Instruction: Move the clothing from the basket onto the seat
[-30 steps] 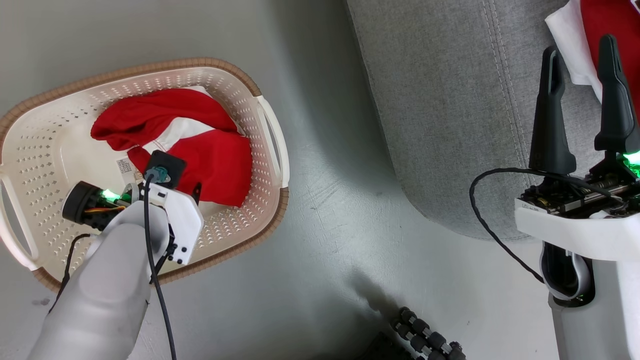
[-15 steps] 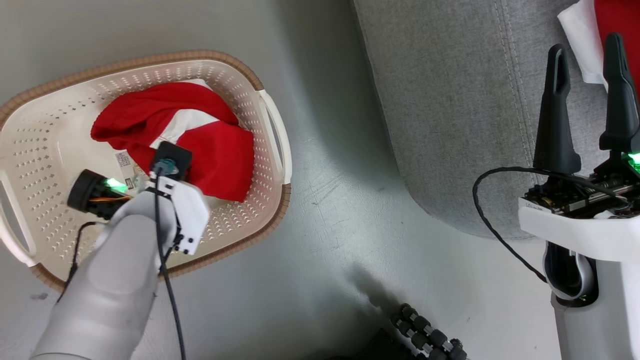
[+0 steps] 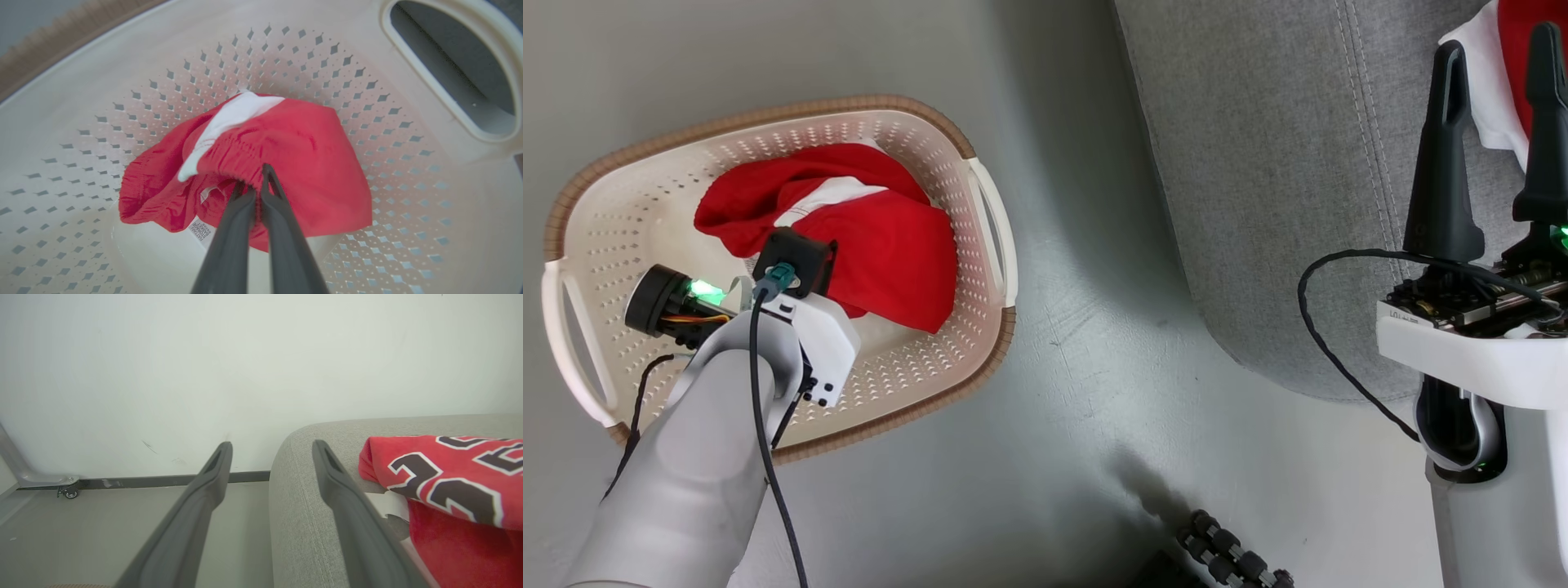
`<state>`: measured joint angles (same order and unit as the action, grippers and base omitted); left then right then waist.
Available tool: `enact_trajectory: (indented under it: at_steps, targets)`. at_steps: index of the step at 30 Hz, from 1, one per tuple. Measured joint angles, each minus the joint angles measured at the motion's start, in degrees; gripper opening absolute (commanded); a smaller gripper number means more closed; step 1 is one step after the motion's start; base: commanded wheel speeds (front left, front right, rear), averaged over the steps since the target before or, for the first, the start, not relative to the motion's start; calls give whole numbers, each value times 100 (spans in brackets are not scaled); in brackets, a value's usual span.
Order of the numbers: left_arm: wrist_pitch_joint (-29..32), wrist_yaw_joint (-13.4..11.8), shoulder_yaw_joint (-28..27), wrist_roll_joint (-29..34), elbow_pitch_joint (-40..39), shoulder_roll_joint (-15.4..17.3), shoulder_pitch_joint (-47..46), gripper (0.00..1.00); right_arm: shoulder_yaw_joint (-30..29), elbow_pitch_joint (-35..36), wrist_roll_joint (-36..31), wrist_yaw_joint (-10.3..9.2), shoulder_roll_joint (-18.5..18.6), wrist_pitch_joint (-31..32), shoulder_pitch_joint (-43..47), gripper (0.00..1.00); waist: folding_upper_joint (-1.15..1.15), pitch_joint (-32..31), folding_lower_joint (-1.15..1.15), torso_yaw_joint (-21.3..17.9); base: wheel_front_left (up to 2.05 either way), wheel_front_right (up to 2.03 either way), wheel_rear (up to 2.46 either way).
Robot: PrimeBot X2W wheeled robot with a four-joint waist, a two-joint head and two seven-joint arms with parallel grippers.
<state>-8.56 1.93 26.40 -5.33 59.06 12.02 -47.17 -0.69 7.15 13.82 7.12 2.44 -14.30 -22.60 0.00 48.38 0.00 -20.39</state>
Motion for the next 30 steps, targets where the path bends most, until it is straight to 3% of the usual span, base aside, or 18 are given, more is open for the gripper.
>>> enact_trajectory:
  at_steps: [30]
  targets:
    - [-543, -481, 16, 38, -961, -168, 404, 0, 107, -427, -278, 0, 4, -33, 2, 100, 0, -1037, 0, 438, 0, 0, 0]
